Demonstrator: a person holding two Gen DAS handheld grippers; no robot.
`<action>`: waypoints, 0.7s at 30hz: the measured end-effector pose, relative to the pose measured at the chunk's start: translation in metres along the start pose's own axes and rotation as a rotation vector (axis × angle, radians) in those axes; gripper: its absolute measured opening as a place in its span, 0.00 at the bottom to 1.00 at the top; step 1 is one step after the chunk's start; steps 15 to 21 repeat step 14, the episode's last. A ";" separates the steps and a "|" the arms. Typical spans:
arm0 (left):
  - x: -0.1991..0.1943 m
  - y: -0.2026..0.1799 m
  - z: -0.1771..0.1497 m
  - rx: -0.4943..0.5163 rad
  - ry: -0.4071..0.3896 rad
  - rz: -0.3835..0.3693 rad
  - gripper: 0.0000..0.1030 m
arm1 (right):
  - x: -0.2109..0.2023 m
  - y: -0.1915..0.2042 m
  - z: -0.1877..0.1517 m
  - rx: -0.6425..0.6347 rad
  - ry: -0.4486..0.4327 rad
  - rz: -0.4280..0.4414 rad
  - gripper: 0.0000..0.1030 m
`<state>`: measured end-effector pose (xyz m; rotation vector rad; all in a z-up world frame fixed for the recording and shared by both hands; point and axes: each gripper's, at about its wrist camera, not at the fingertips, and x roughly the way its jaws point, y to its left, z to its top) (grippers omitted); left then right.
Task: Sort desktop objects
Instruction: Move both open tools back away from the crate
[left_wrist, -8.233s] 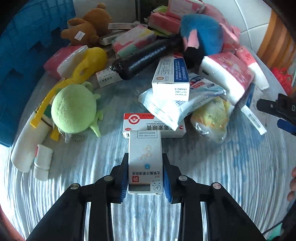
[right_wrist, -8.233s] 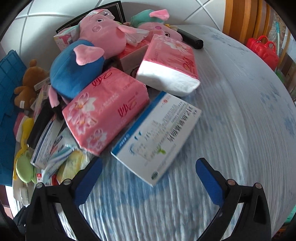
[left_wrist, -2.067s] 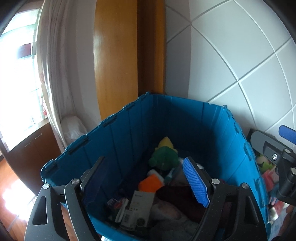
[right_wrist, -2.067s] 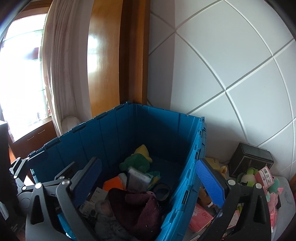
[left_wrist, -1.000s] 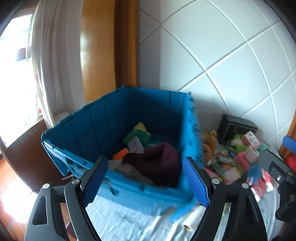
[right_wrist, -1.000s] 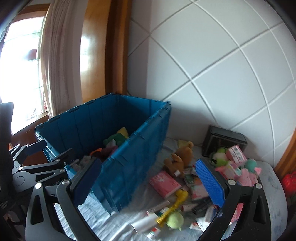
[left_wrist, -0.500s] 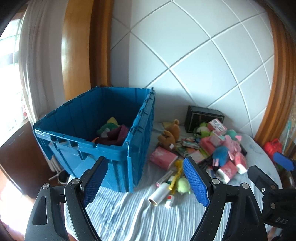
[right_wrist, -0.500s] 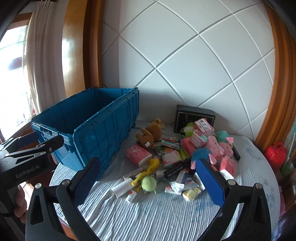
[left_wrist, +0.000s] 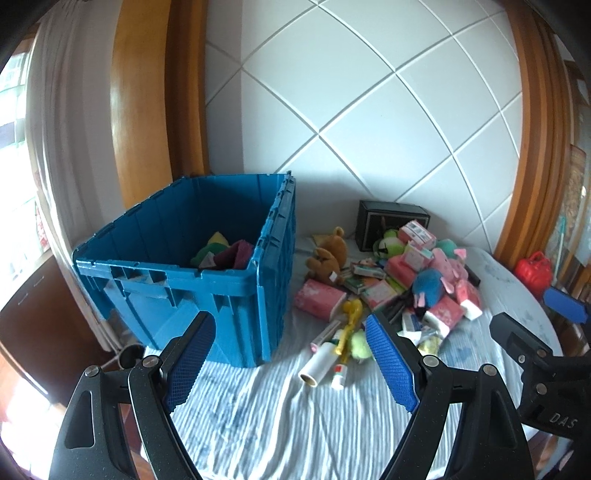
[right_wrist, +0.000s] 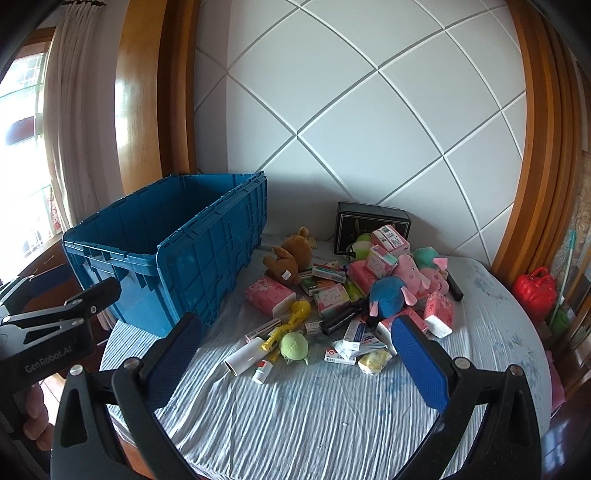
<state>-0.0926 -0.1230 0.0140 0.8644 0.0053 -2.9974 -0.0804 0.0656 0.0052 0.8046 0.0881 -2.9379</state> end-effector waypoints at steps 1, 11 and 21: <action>-0.001 0.000 -0.001 0.004 -0.002 -0.001 0.82 | -0.001 0.000 0.000 0.000 0.000 -0.002 1.00; -0.005 0.000 -0.001 0.011 -0.023 -0.014 0.82 | -0.003 -0.001 -0.001 0.013 0.000 -0.023 1.00; -0.005 0.000 -0.002 0.016 -0.034 -0.008 0.82 | 0.000 -0.001 -0.001 0.015 0.002 -0.026 1.00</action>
